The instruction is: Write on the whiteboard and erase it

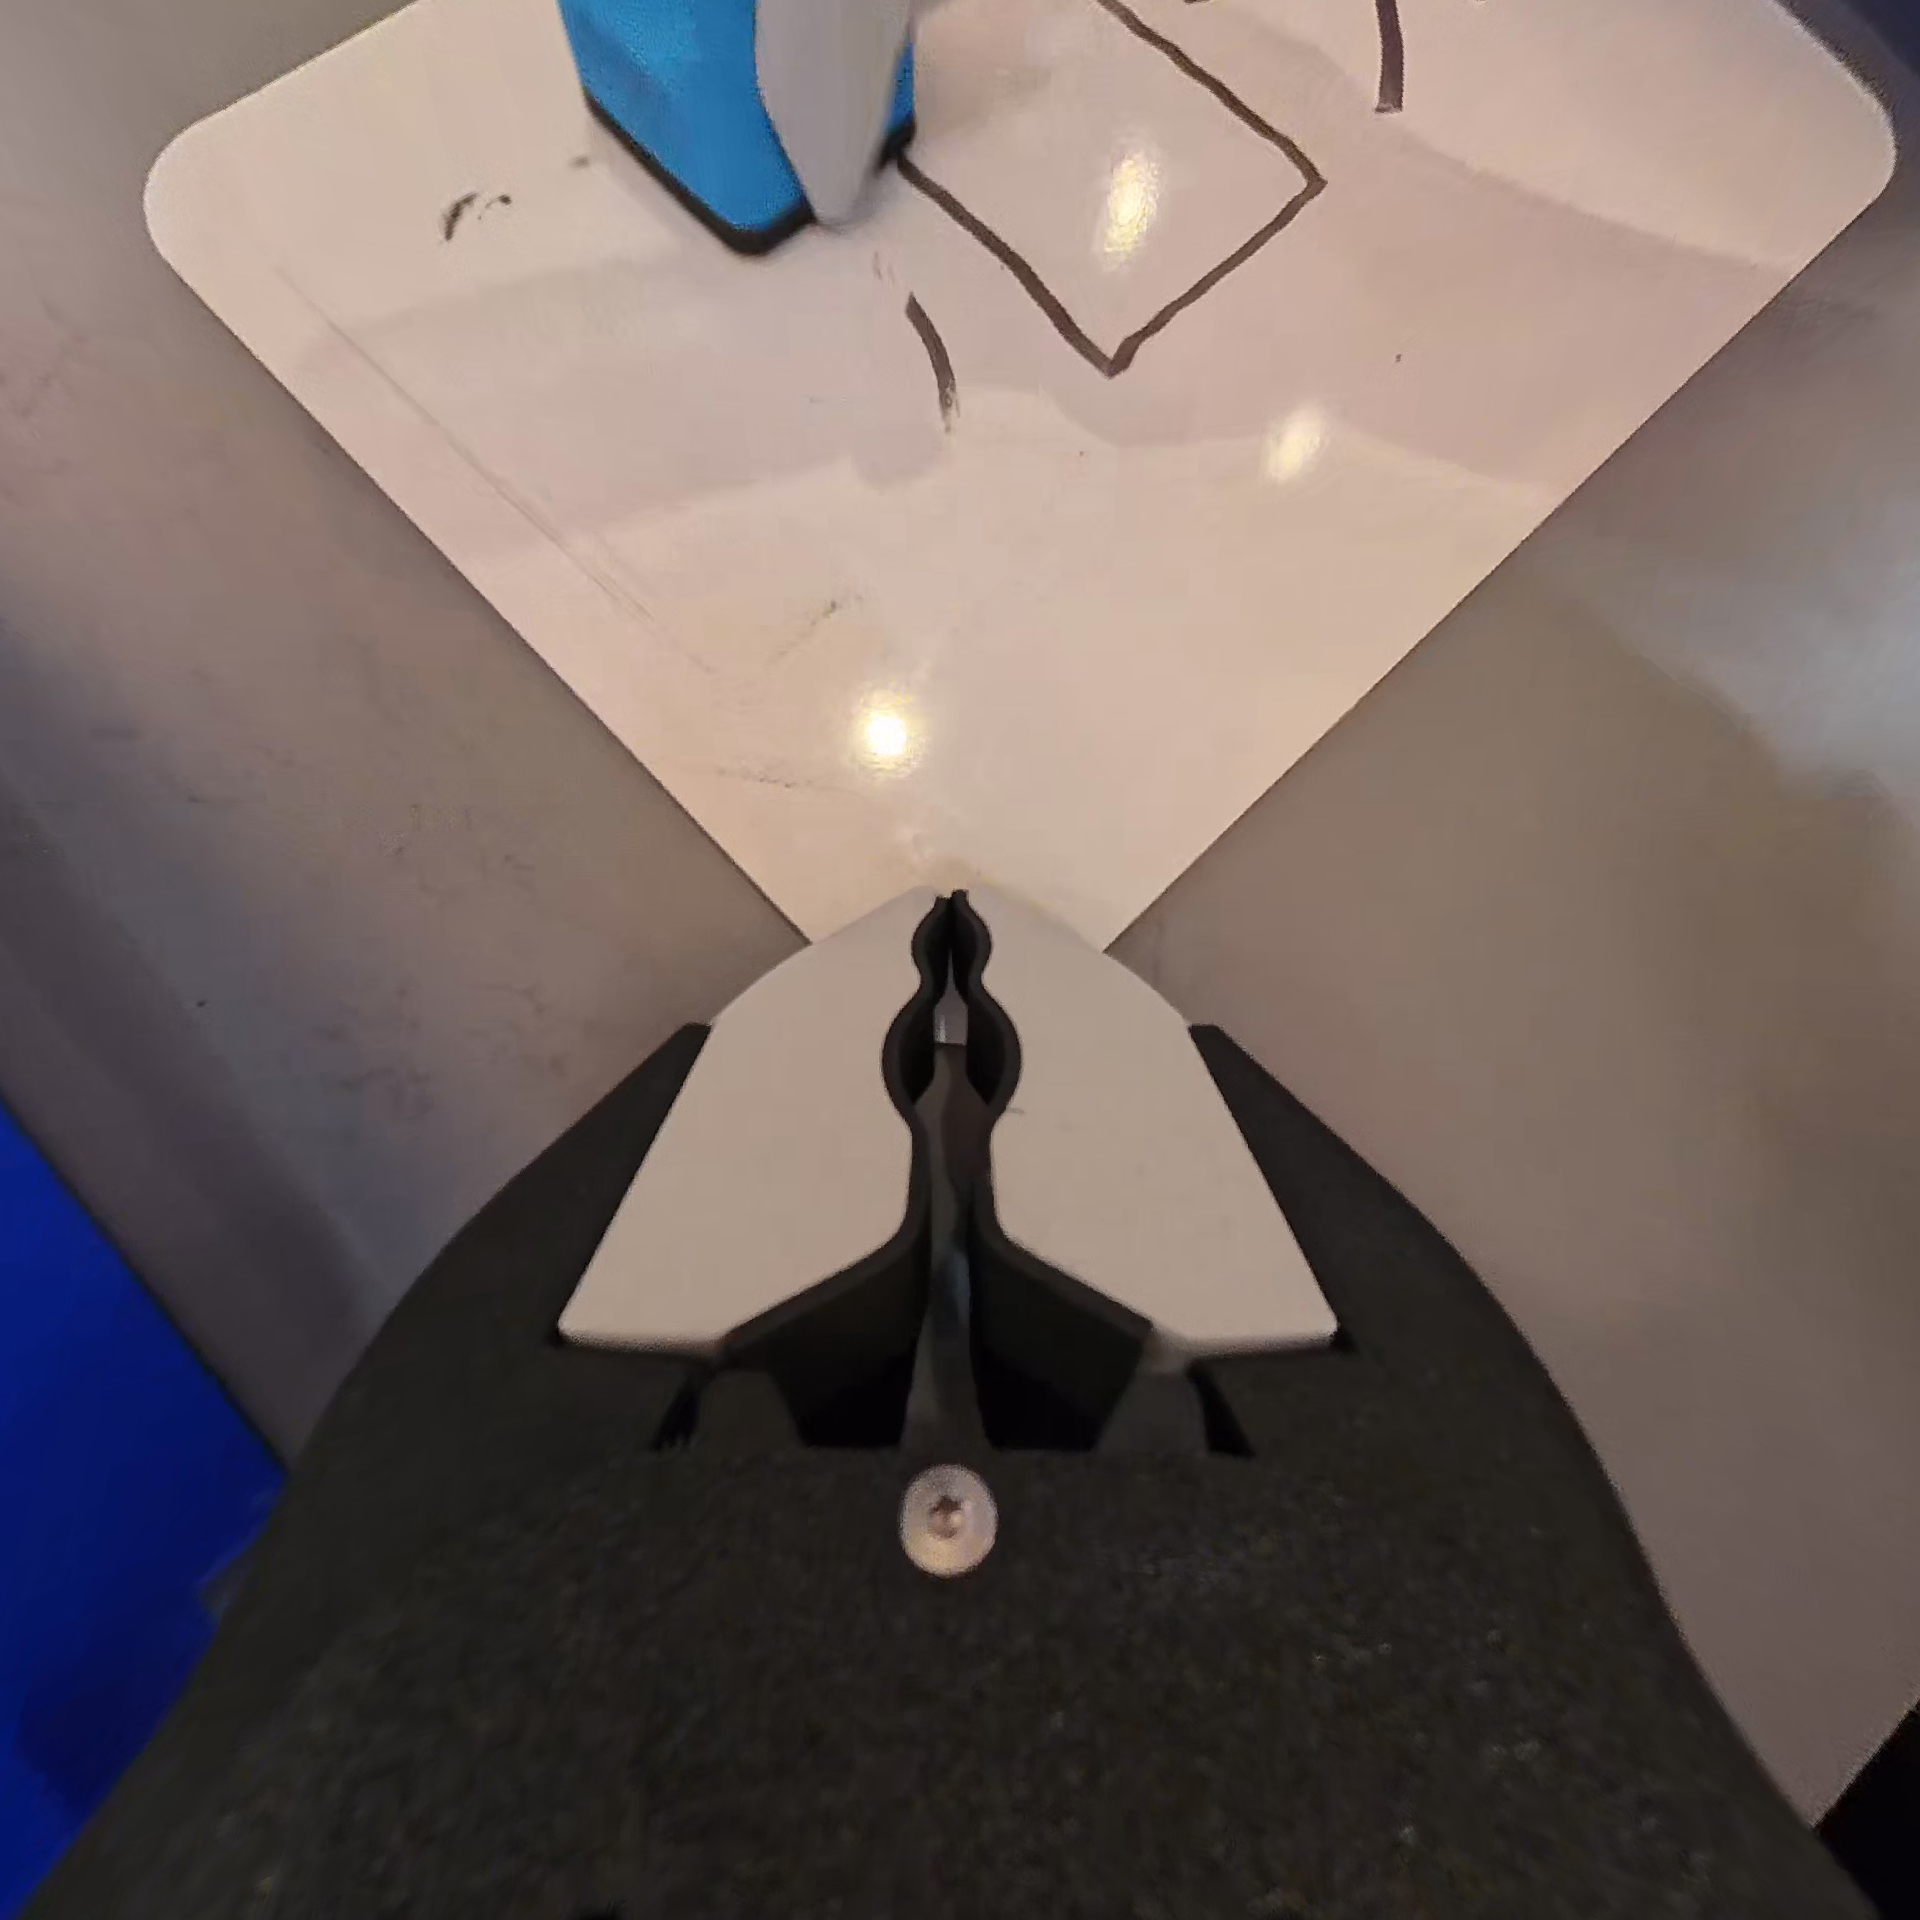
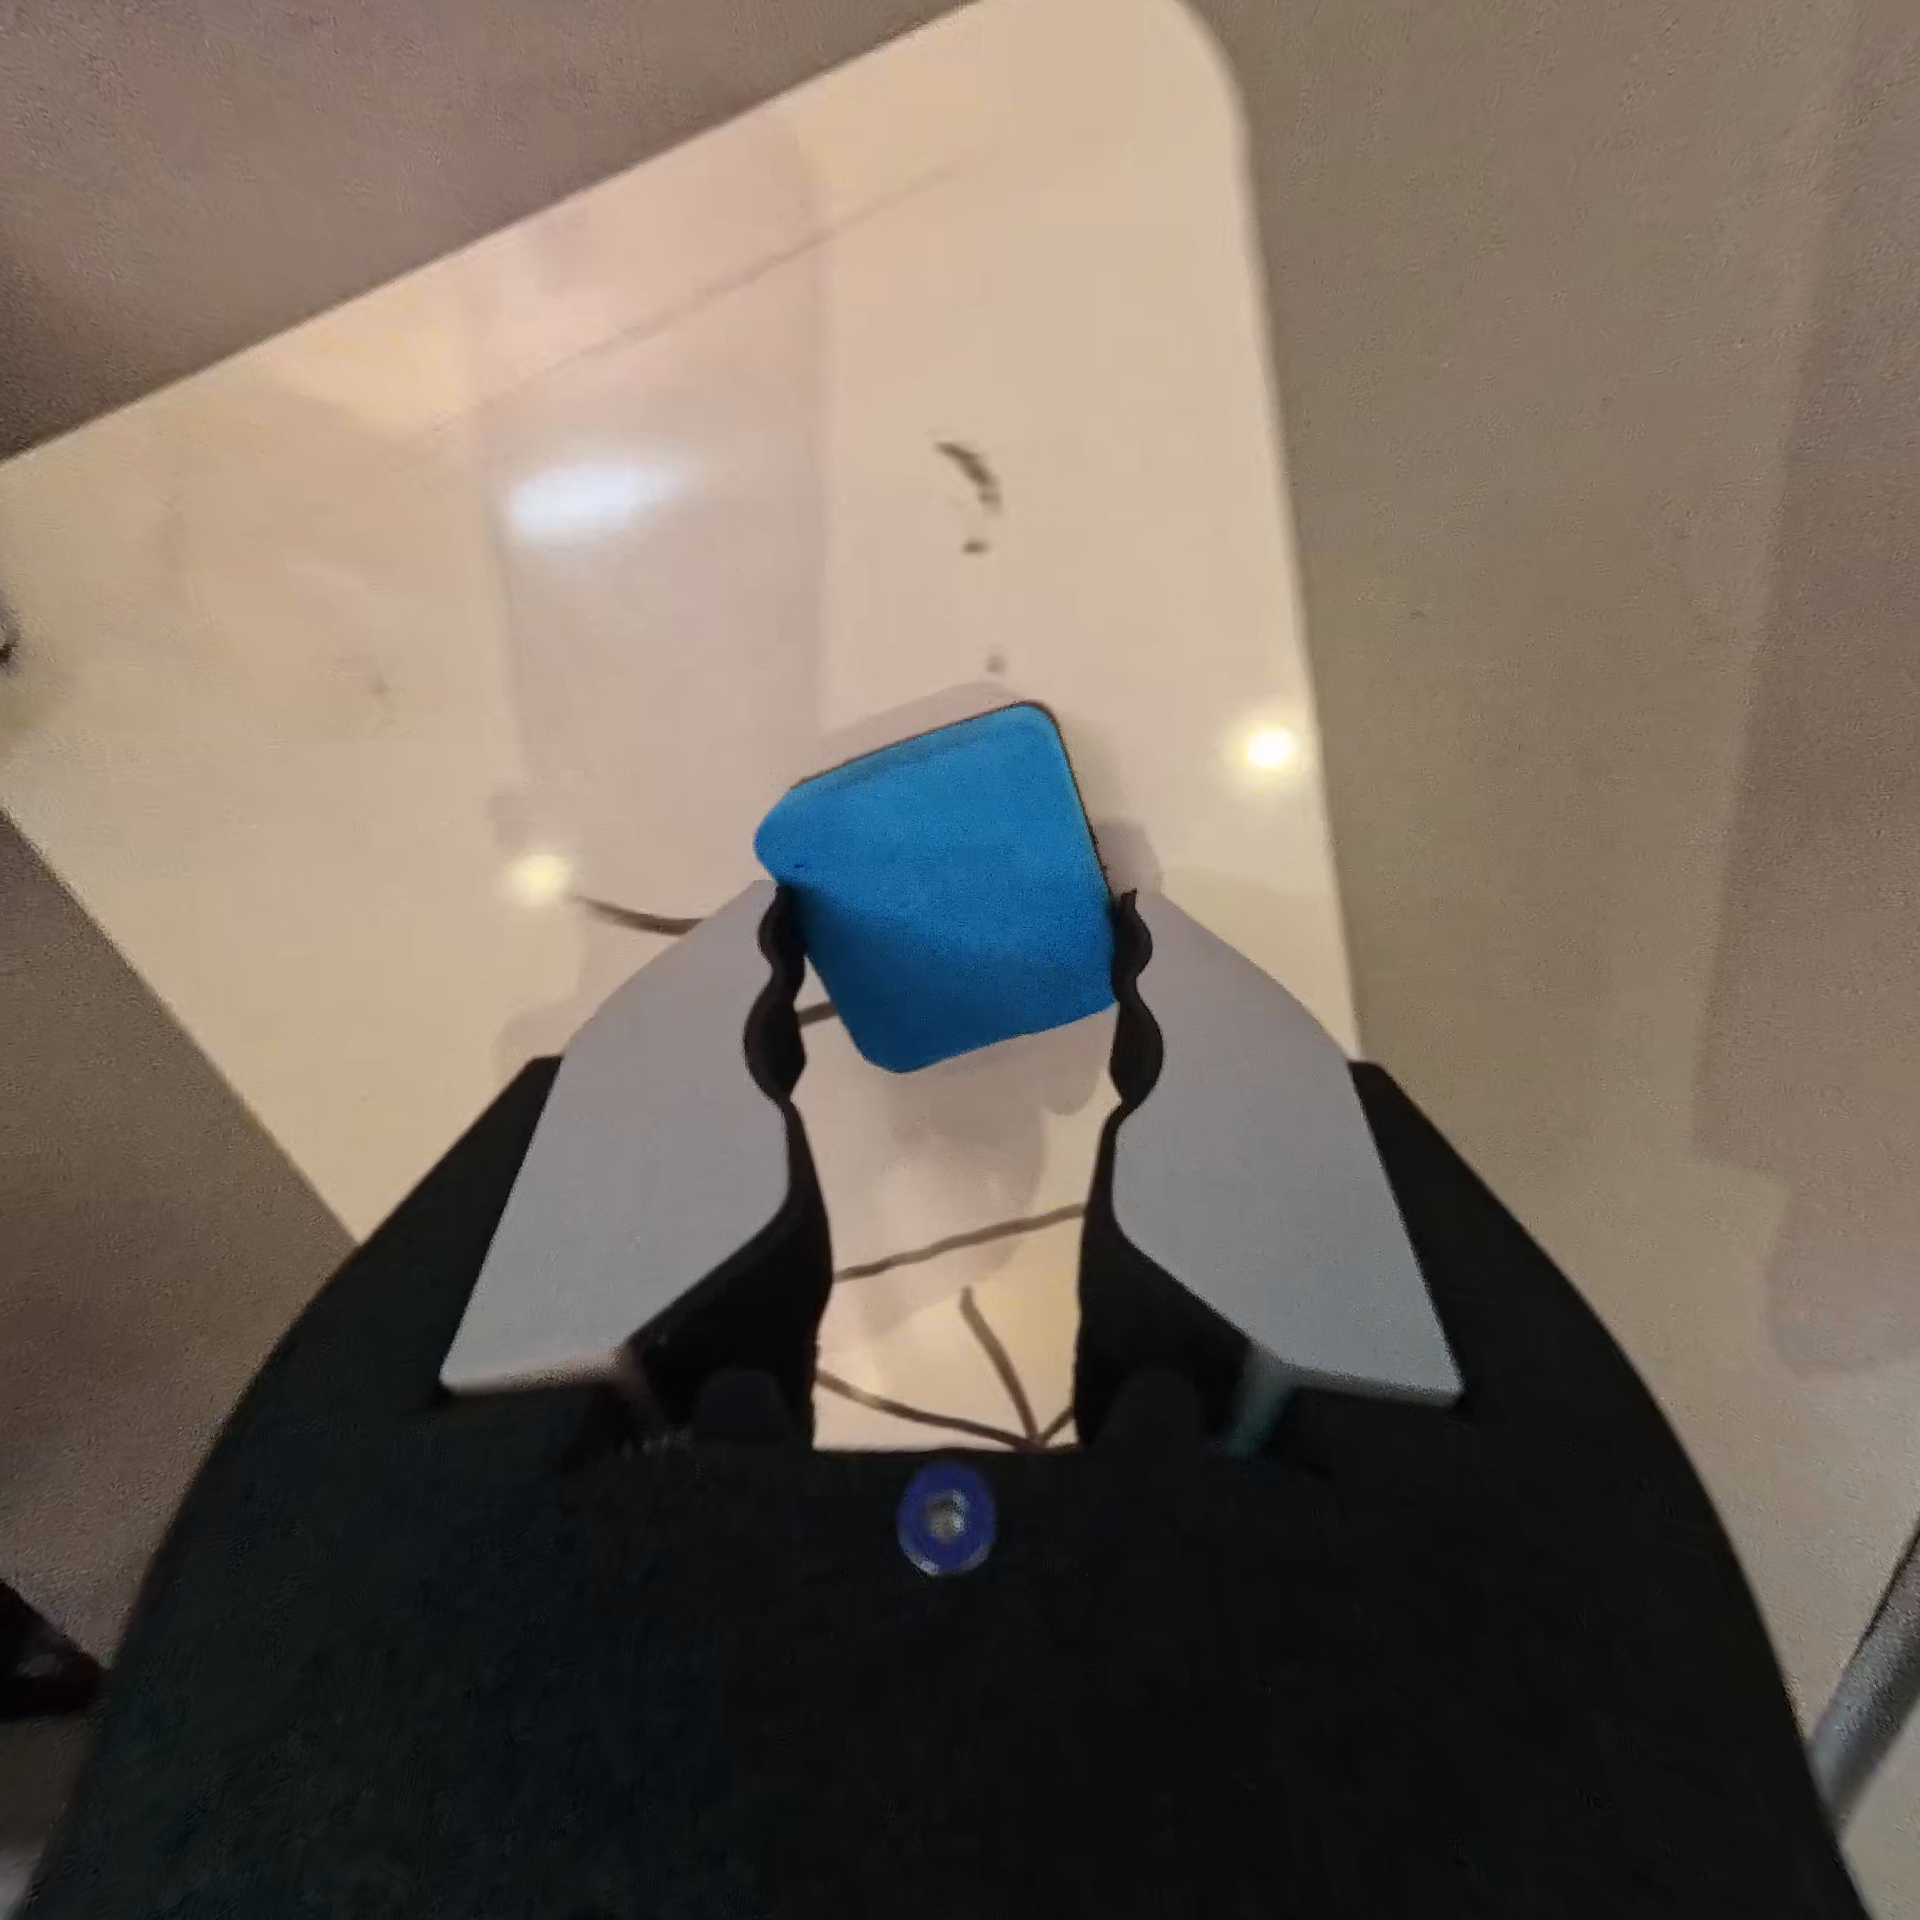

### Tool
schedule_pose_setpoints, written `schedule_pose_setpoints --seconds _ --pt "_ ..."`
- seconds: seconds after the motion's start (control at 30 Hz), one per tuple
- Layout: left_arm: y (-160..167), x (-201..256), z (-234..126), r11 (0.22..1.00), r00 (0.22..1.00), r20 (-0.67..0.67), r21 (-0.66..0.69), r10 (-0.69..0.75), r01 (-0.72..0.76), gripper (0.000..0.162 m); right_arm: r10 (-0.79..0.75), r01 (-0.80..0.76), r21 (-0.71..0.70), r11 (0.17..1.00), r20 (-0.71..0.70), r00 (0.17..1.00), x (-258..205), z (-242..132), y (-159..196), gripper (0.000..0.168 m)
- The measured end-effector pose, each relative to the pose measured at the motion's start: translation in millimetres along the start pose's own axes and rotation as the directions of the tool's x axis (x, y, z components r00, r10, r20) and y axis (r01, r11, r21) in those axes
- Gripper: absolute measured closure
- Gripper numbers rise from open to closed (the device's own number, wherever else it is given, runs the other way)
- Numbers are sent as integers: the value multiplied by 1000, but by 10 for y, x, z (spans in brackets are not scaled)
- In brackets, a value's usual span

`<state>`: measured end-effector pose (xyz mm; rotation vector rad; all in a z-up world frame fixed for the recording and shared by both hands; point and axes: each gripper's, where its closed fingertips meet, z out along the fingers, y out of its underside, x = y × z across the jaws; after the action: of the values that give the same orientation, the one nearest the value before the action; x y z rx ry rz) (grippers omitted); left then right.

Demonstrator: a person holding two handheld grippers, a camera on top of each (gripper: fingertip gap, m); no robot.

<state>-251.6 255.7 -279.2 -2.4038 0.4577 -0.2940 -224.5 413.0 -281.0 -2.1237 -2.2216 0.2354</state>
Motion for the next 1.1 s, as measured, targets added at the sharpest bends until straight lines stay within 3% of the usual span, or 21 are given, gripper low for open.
schedule_pose_setpoints --seconds 0.1,0.13,0.23,0.27,0.37,0.53,0.63,0.73,0.83,0.93,1.0,1.1 --pt "0 2 0 1000 1000 -4 -5 -6 6 162 -209 211 -67 975 24 978 -567 29 25 111" --pt "-6 0 5 1000 1000 -4 -2 -4 4 162 -209 210 -79 974 23 978 -563 17 101 111" --pt "-11 1 9 1000 1000 -3 3 -1 1 162 -18 19 -77 997 6 1000 -196 -45 373 111" --pt "-7 3 7 1000 1000 -5 4 -2 2 162 -53 54 -77 996 11 999 -303 -36 360 111" --pt "-8 20 7 1000 999 -30 0 -19 19 162 -220 223 -93 970 38 975 -704 25 126 111" --pt "-19 18 17 1000 1000 -30 -4 -10 10 162 -15 17 -106 994 24 1000 63 45 -372 111" --pt "-36 23 32 1000 1000 -28 1 -4 4 162 -183 187 -109 976 37 982 -247 117 -683 111" --pt "-36 24 31 1000 999 -34 5 -9 9 162 -72 75 -128 989 24 997 52 70 -497 111" --pt "-7 26 5 1000 999 -42 12 -15 16 162 62 -65 -178 982 -20 998 473 -55 119 111" --pt "9 18 -14 999 998 -53 21 -38 39 162 130 -138 -223 965 -49 990 577 -151 657 111" --pt "9 18 -14 999 998 -50 20 -37 38 162 129 -136 -206 969 -51 990 511 -143 651 111" --pt "5 14 -7 1000 1000 -25 7 -15 15 162 54 -55 -157 986 -9 999 227 -35 143 111"
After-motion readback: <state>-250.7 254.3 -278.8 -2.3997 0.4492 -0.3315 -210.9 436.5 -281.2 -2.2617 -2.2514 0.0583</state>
